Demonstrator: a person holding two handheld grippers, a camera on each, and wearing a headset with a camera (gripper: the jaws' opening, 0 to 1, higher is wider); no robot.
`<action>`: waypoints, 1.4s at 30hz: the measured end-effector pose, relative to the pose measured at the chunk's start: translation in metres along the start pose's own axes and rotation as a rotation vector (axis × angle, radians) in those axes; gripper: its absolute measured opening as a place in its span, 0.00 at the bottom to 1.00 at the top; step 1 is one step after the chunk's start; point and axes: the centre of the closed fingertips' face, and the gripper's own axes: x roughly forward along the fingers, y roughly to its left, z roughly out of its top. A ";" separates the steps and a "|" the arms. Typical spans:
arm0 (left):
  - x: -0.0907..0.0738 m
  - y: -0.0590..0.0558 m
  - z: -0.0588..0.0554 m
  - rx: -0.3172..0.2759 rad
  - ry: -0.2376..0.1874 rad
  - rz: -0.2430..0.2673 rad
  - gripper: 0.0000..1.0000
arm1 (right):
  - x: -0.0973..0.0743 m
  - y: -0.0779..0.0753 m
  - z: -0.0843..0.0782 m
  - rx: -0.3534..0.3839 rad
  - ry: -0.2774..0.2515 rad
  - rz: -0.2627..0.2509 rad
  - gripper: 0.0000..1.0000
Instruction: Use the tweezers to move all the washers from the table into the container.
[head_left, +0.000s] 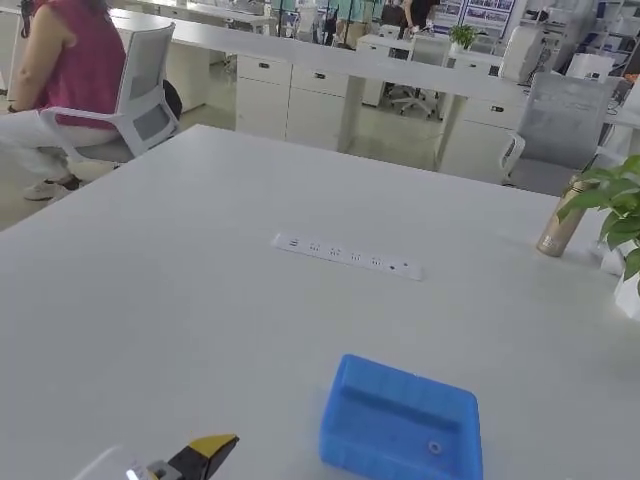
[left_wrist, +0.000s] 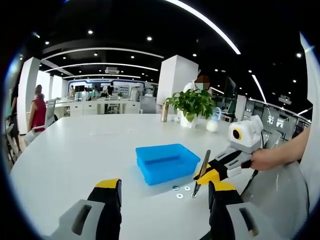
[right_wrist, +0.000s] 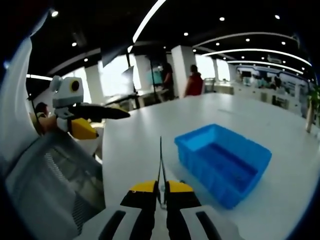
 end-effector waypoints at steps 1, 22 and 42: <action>0.000 0.000 0.000 0.001 0.002 -0.002 0.71 | -0.001 -0.001 -0.003 0.001 0.007 0.007 0.03; 0.000 0.000 -0.003 0.014 0.017 0.001 0.70 | -0.004 0.014 -0.007 -0.100 0.065 0.058 0.04; 0.000 0.000 0.002 0.001 -0.012 -0.003 0.70 | -0.005 0.011 0.024 -0.239 0.129 0.064 0.03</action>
